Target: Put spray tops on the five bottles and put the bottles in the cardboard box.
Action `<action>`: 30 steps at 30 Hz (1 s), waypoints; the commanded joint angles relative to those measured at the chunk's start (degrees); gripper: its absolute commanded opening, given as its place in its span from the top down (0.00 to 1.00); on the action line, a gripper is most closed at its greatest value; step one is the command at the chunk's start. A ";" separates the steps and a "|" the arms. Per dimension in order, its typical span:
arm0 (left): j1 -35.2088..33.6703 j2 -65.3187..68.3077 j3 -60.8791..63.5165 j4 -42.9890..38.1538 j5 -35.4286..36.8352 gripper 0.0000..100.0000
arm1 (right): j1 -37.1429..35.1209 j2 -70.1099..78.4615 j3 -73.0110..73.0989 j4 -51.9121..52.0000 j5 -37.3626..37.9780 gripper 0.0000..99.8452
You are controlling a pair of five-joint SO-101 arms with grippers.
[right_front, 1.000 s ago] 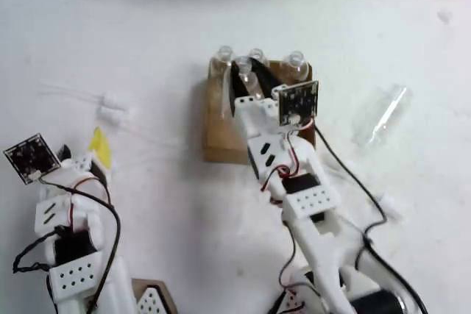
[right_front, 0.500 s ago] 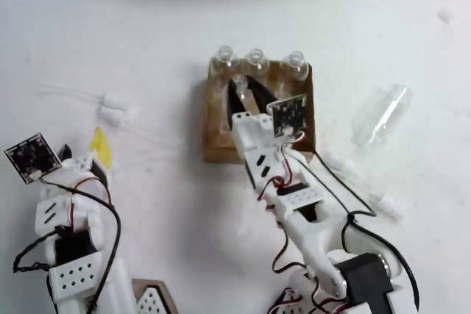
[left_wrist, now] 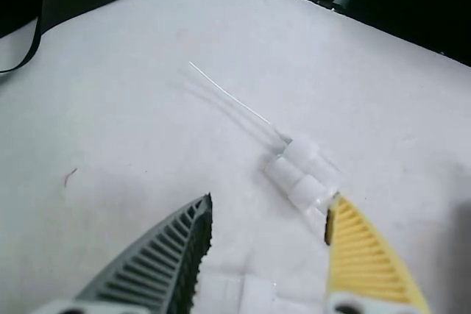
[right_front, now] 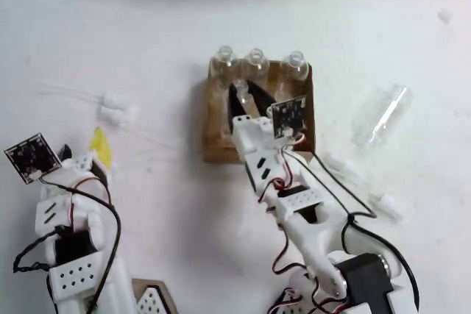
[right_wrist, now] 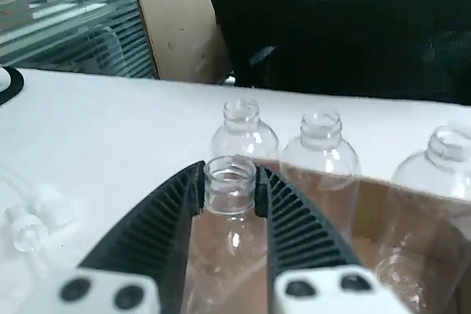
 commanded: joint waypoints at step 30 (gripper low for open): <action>0.48 -1.10 -0.53 -1.49 -0.53 0.76 | -5.23 -0.84 5.10 0.13 0.09 0.85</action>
